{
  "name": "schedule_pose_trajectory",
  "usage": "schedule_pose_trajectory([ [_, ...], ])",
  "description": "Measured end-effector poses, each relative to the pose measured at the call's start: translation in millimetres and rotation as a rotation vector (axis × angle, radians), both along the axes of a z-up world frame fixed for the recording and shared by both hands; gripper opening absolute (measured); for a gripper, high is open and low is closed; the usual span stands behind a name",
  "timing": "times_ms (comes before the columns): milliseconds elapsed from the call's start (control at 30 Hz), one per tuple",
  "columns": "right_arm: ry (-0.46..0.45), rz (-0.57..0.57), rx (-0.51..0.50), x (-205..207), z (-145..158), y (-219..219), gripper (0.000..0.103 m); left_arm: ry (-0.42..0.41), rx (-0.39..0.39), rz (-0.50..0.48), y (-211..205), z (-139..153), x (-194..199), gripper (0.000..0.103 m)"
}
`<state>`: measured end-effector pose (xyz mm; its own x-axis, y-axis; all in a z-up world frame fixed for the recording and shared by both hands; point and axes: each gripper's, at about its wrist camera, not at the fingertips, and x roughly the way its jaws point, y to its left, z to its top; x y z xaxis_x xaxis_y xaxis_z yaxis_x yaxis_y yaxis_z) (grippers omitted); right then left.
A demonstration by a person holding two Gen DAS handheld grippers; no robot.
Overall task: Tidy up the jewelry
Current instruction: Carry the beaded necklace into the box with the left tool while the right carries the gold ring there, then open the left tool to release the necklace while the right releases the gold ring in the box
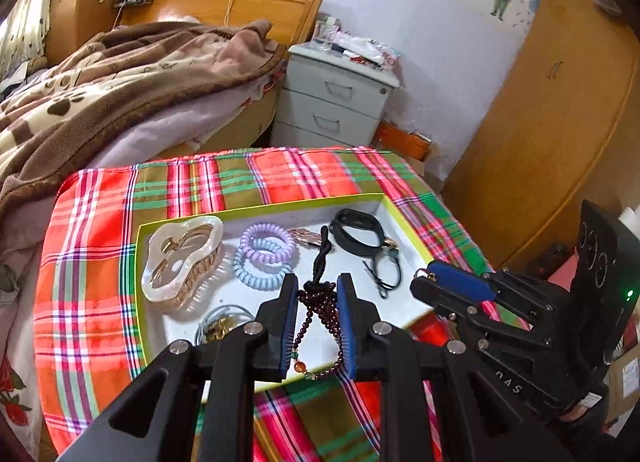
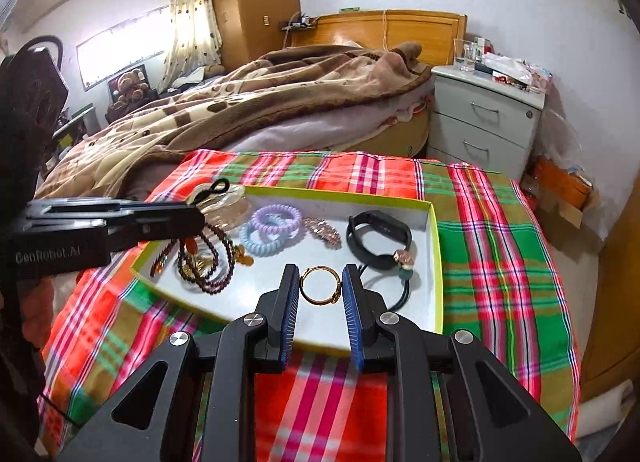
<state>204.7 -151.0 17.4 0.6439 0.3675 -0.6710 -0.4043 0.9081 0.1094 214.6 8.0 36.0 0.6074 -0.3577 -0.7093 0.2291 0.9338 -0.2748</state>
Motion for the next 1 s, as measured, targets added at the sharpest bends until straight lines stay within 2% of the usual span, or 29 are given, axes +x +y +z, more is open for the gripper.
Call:
schedule_pose_trajectory([
  [67,0.013,-0.004,-0.006,10,-4,1,0.023,0.006,0.023,0.005,-1,-8,6,0.020],
  [400,0.084,0.043,-0.038,42,-29,20,0.023,0.098,0.031,0.041,8,-44,26,0.020],
  [533,0.096,0.054,-0.058,47,-35,24,0.023,0.107,0.067,0.047,10,-49,27,0.021],
  [1000,0.127,0.059,-0.123,60,-50,34,0.023,0.126,0.075,0.058,14,-57,28,0.022],
])
